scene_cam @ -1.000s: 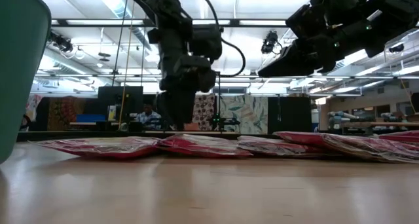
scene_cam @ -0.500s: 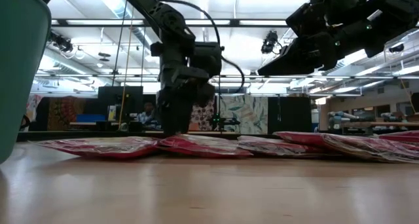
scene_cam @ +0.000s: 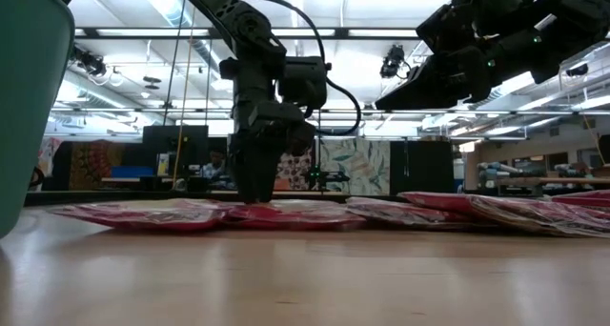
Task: Sort popcorn bags into baskets
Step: Put the popcorn bag into the blue bin
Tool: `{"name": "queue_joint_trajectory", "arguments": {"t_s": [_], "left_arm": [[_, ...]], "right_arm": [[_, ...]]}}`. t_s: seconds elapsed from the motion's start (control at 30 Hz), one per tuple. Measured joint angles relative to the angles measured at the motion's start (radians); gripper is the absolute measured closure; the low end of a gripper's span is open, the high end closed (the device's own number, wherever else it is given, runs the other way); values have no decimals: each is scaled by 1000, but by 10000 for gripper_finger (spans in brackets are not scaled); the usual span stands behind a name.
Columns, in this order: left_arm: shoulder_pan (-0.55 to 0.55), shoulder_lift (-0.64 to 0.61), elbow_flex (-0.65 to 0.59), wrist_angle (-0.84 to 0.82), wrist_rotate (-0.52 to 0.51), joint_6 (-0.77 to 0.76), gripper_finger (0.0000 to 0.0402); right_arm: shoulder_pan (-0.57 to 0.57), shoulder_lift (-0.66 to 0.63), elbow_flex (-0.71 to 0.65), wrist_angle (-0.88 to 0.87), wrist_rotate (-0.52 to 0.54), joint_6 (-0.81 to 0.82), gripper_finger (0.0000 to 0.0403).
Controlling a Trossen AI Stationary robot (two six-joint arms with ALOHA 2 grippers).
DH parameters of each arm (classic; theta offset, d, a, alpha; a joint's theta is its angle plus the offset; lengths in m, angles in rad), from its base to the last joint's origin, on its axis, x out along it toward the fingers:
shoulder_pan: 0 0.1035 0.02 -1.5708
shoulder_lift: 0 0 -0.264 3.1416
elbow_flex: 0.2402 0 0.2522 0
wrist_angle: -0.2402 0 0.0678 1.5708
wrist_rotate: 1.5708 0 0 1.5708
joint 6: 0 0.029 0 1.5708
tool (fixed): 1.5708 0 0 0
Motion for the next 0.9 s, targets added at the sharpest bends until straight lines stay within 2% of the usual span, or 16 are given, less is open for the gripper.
{"name": "queue_joint_trajectory", "arguments": {"t_s": [0.17,0.53,0.6,0.67,0.9], "left_arm": [[-10,1,-1,3,-39,-23,236],[-10,-12,2,18,-36,2,391],[-14,-21,2,20,-15,25,392],[-16,-39,2,11,6,33,376],[-12,-45,4,-7,18,112,280]], "right_arm": [[0,0,0,0,0,-2,383],[0,0,0,0,0,-2,383],[0,0,0,0,0,-1,383],[0,0,0,0,0,-1,383],[0,0,0,0,0,-2,383]]}}
